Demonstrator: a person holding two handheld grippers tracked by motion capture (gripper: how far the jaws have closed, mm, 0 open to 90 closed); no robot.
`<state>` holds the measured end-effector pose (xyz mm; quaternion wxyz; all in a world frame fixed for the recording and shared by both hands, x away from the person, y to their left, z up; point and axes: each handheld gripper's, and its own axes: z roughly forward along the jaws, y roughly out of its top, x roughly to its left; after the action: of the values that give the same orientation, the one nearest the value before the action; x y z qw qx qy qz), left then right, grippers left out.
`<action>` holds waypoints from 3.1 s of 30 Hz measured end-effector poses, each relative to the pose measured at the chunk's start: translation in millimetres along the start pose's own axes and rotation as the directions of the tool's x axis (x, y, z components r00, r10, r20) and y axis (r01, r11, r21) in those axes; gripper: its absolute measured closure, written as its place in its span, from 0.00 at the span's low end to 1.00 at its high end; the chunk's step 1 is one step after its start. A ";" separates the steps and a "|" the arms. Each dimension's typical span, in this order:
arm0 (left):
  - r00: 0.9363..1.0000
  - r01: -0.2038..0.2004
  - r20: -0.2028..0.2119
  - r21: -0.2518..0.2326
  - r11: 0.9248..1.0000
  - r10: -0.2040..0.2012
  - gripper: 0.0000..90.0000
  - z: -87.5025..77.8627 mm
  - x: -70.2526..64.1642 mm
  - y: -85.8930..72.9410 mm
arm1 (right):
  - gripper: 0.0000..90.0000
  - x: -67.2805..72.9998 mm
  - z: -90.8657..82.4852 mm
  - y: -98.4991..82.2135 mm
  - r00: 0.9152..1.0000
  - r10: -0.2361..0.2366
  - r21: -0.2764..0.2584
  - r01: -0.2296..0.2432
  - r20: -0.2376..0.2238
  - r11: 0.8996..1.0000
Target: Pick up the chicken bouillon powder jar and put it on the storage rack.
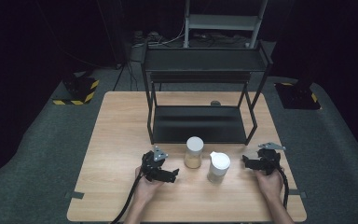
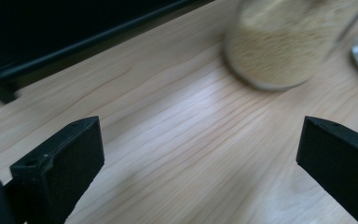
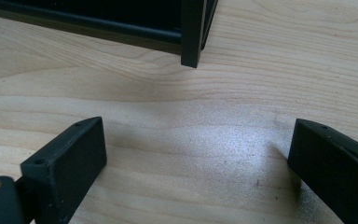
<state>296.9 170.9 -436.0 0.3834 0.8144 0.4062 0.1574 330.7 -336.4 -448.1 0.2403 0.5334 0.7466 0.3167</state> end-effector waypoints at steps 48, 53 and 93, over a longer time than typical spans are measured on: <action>0.999 -0.040 0.022 -0.193 0.980 0.045 0.29 43.5 -35.7 31.0 | 0.05 0.3 -0.3 -0.4 1.000 -0.001 -0.002 0.001 -0.001 1.000; 0.999 -0.042 0.014 -0.198 0.979 0.046 0.32 45.0 -36.6 30.6 | 0.05 0.1 -0.4 -0.6 1.000 -0.003 -0.003 0.003 -0.002 1.000; 0.998 -0.034 0.054 -0.175 0.984 0.044 0.38 23.4 -23.8 52.9 | 0.06 -0.4 -0.7 -1.2 1.000 -0.004 -0.006 0.004 -0.007 1.000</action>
<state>324.1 120.8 -410.2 0.4614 0.7898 0.3635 0.1764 329.6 -337.3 -448.5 0.2401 0.5299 0.7476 0.3204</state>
